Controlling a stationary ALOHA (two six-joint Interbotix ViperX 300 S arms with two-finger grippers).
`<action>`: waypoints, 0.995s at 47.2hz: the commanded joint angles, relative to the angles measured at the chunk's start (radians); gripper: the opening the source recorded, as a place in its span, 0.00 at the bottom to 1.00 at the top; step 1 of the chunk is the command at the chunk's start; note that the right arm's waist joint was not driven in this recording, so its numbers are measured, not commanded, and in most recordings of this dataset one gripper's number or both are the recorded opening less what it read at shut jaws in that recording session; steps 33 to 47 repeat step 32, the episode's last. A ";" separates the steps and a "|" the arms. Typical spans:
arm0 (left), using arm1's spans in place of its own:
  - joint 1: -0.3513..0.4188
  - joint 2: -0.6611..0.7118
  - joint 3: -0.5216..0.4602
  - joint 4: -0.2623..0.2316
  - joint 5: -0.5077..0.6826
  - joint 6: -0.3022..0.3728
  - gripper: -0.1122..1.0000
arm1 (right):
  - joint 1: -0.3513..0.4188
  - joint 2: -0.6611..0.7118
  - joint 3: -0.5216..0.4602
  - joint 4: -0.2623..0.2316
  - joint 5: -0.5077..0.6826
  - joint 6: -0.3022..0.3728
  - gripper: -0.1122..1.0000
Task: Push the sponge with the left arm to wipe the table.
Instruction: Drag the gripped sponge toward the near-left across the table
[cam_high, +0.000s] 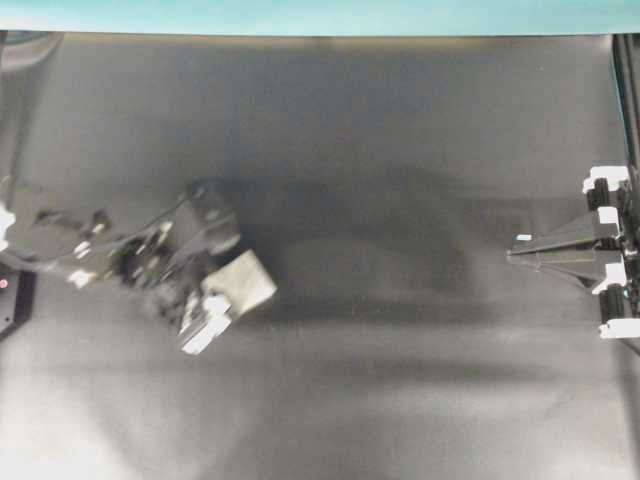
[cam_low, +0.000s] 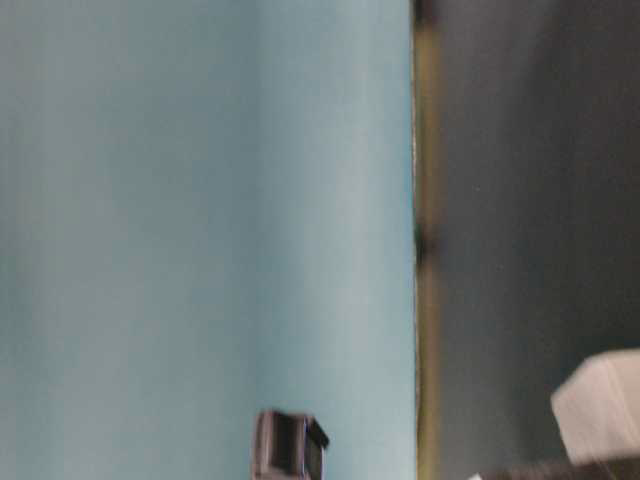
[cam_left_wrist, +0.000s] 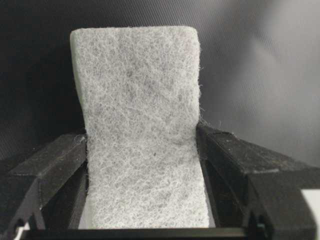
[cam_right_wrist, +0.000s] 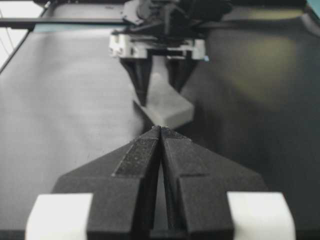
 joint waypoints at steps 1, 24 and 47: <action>-0.051 -0.031 0.018 0.003 -0.011 -0.021 0.72 | 0.000 0.006 -0.006 0.002 -0.011 0.005 0.10; -0.380 -0.067 0.061 0.003 -0.018 -0.179 0.72 | 0.000 0.005 -0.006 0.003 -0.012 0.009 0.10; -0.499 -0.072 0.064 0.003 -0.017 -0.255 0.72 | 0.000 0.005 -0.005 0.011 -0.012 0.009 0.10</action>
